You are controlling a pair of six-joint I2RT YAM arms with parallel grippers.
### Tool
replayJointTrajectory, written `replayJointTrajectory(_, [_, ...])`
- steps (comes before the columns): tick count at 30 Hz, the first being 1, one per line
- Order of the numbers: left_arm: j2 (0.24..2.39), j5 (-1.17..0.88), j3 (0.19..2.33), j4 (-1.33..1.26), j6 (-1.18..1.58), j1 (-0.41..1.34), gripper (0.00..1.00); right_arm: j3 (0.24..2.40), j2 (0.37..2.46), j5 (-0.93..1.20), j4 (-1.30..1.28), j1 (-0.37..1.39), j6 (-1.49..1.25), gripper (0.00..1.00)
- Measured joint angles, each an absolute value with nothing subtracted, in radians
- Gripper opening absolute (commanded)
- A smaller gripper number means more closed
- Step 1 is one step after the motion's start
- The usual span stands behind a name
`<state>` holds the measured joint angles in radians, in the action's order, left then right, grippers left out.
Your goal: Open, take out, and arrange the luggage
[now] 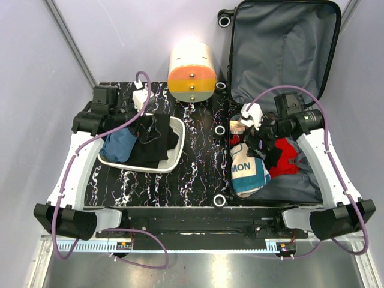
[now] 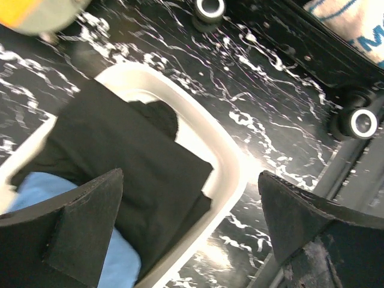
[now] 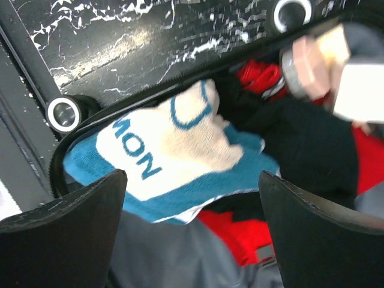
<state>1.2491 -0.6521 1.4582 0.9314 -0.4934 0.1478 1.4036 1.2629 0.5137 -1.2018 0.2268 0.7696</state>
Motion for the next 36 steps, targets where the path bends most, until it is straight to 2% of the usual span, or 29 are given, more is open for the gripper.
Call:
replayJointTrajectory(9, [1.272,-0.678,1.361,0.914,-0.39,0.163,0.99,1.479,1.494,0.638,-1.28,0.228,1.033,1.0])
replayJointTrajectory(11, [1.271,-0.68,1.361,0.904,-0.379,0.163,0.99,1.473,1.542,0.642,-1.292,0.228,1.062,0.92])
replayJointTrajectory(12, [1.271,-0.682,1.36,0.899,-0.374,0.163,0.99,1.463,1.558,0.64,-1.292,0.228,1.076,0.82])
replayJointTrajectory(13, [1.271,-0.684,1.357,0.892,-0.369,0.163,0.99,1.443,1.568,0.638,-1.296,0.228,1.089,0.64])
replayJointTrajectory(16, [1.271,-0.689,1.345,0.88,-0.36,0.168,0.99,1.412,1.561,0.627,-1.31,0.228,1.119,0.44])
replayJointTrajectory(19, [1.271,-0.701,1.32,0.862,-0.345,0.191,0.99,1.409,1.507,0.618,-1.314,0.228,1.129,0.0])
replayJointTrajectory(25, [1.271,-0.73,1.259,0.78,-0.309,0.313,0.99,1.41,1.281,0.614,-1.334,0.228,1.145,0.0])
replayJointTrajectory(29, [1.262,-0.768,1.2,0.615,-0.279,0.414,0.99,1.399,1.127,0.614,-1.336,0.229,1.177,0.0])
replayJointTrajectory(36, [1.262,-0.761,1.172,0.361,-0.323,0.704,0.99,1.354,0.968,0.614,-1.36,0.229,1.328,0.0])
